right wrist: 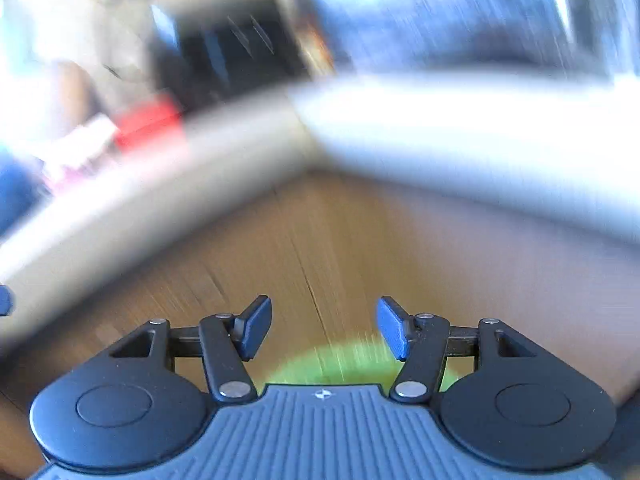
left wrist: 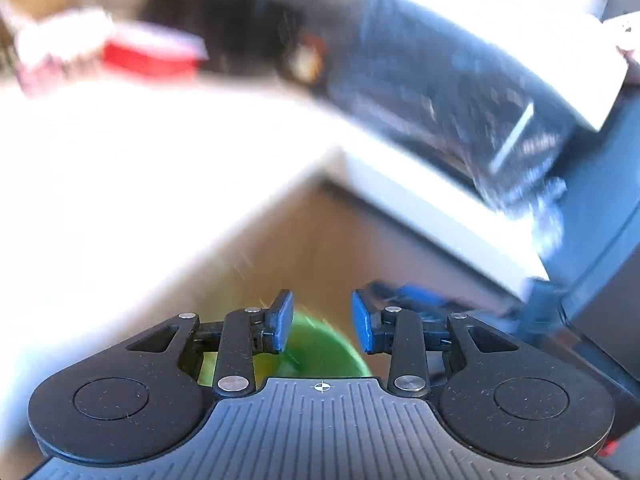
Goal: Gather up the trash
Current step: 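Raise both tools up out of the bin, then grasp the crumpled white tissue with the right tool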
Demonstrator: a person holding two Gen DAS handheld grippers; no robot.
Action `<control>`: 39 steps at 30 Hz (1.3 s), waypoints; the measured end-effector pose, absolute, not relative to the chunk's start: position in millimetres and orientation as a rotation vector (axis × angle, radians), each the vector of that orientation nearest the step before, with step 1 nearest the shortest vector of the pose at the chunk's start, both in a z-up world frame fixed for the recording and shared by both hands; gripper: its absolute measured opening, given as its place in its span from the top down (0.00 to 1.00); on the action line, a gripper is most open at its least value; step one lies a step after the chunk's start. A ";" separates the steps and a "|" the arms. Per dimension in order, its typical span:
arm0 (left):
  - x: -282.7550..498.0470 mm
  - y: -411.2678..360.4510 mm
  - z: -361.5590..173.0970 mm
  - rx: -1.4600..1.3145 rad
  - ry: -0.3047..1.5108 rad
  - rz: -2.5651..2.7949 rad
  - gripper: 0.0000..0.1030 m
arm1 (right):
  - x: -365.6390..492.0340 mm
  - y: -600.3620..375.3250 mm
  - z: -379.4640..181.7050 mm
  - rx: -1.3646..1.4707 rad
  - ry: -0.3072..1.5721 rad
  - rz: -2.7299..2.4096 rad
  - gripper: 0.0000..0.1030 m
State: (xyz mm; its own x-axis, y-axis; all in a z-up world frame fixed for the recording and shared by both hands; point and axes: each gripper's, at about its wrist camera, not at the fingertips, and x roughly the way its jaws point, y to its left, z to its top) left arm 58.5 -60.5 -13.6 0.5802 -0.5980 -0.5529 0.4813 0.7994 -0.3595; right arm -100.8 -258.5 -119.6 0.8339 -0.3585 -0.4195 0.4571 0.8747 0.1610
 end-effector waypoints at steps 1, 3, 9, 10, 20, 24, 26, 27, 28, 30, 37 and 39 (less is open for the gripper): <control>61.7 -49.5 1.7 -0.158 0.675 -0.595 0.64 | -96.0 -249.0 -94.1 0.211 0.343 -0.423 0.40; 70.6 -24.4 28.3 -0.141 0.599 -0.496 0.64 | -79.9 -233.3 -48.5 0.133 0.275 -0.391 0.31; 111.6 63.7 42.2 -0.285 0.449 -0.193 0.64 | 6.1 -205.5 54.9 0.160 0.284 -0.213 0.27; 119.7 75.9 36.8 -0.308 0.459 -0.162 0.64 | 25.3 -203.7 64.7 0.209 0.314 -0.155 0.25; 145.8 133.2 4.0 -0.513 0.550 -0.218 0.64 | 255.4 -105.4 58.8 0.097 0.520 -0.007 0.21; 142.1 133.5 7.6 -0.535 0.529 -0.252 0.65 | 351.1 -71.6 34.8 0.007 0.602 -0.066 0.21; 137.8 135.4 10.4 -0.550 0.502 -0.271 0.65 | 386.6 -66.6 21.1 0.000 0.649 -0.101 0.21; 138.2 136.0 11.1 -0.555 0.490 -0.276 0.65 | 398.0 -65.5 14.6 -0.001 0.670 -0.110 0.21; 138.2 136.4 11.9 -0.557 0.479 -0.279 0.65 | 405.8 -65.9 8.9 -0.005 0.691 -0.116 0.21; 137.8 137.8 12.3 -0.565 0.476 -0.275 0.65 | 408.4 -67.5 1.9 -0.006 0.728 -0.092 0.30; 140.0 138.9 10.2 -0.579 0.489 -0.263 0.64 | 325.8 -85.0 6.5 0.047 0.829 0.169 0.71; 139.9 138.5 10.9 -0.574 0.487 -0.262 0.64 | 294.4 -89.0 5.4 0.055 0.871 0.239 0.86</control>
State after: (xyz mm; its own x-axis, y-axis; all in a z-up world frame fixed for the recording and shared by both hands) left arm 139.9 138.5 10.9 0.8549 -0.3675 -0.3662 0.1023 0.8114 -0.5755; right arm 294.4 -89.0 5.4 0.6194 0.2300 -0.7507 -0.1851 0.9719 0.1451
